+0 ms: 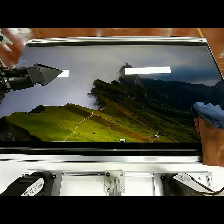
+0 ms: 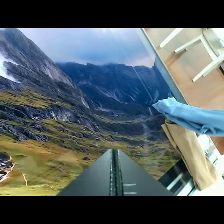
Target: Fold the shirts.
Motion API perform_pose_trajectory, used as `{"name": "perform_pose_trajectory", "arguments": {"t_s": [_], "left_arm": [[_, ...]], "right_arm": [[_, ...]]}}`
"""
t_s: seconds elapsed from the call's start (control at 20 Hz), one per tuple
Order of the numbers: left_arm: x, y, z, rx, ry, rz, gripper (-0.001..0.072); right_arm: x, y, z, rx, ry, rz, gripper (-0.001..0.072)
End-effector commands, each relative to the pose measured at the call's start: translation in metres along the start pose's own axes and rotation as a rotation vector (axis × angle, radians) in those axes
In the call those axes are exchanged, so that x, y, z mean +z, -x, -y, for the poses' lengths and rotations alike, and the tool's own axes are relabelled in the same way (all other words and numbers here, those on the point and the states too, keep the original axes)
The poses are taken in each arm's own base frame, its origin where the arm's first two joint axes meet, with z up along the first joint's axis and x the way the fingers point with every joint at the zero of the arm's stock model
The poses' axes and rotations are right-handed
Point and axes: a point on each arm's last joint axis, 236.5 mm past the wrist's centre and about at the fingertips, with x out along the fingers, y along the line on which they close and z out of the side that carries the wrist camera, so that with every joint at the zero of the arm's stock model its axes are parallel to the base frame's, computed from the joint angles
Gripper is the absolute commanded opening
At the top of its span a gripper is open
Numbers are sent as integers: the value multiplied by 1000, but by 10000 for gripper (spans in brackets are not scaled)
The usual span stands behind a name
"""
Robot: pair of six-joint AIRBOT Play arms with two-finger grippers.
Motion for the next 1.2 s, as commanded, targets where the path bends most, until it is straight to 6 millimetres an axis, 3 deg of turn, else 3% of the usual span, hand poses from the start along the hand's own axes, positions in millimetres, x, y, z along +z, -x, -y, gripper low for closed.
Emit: {"name": "perform_pose_trajectory", "arguments": {"t_s": [0.0, 0.25, 0.35, 0.45, 0.5, 0.55, 0.6, 0.65, 0.75, 0.8, 0.85, 0.9, 0.95, 1.0, 1.05, 1.1, 1.15], "left_arm": [[-1, -1, 2, -5, -2, -3, 32], [-1, -1, 3, -6, 17, -3, 32], [-1, -1, 2, -6, 17, -3, 32], [-1, -2, 2, -5, 17, -2, 32], [1, -2, 1, -2, 17, 4, 32], [2, -1, 1, 2, 17, 10, 32], [4, -1, -1, 7, 17, 18, 32], [6, -1, -2, 12, 17, 27, 32], [10, -2, -5, 21, 18, 43, 31], [11, -2, -7, 28, 23, 46, 31], [8, -4, -14, 52, 50, 37, 30], [0, -8, -31, 125, 68, 9, 28], [-13, -12, -53, 221, 86, -39, 28], [-33, -16, -77, 336, 105, -110, 27], [-62, -18, -103, 466, 114, -216, 26], [-94, -15, -125, 596, 120, -350, 26], [-127, -9, -140, 710, 110, -514, 28]], "right_arm": [[-49, -12, 42, -126, -44, -181, 60], [-108, -37, 88, -264, -71, -364, 60], [-121, -38, 106, -332, -77, -401, 61], [-128, -42, 111, -358, -142, -405, 63], [-131, -45, 110, -354, -162, -410, 175], [-131, -45, 110, -352, -165, -411, 439], [-130, -44, 109, -349, -147, -412, 596], [-124, -42, 103, -323, -131, -394, 596], [-89, -32, 70, -212, -113, -284, 596], [-58, -21, 43, -126, -99, -179, 596], [-21, -8, 10, -25, -81, -38, 595], [16, 13, -37, 108, -49, 123, 594], [38, 37, -88, 228, 12, 252, 594], [44, 60, -140, 317, 123, 350, 594], [33, 70, -181, 352, 247, 394, 595], [5, 67, -213, 344, 388, 368, 595], [-29, 49, -232, 297, 525, 292, 596]]}}
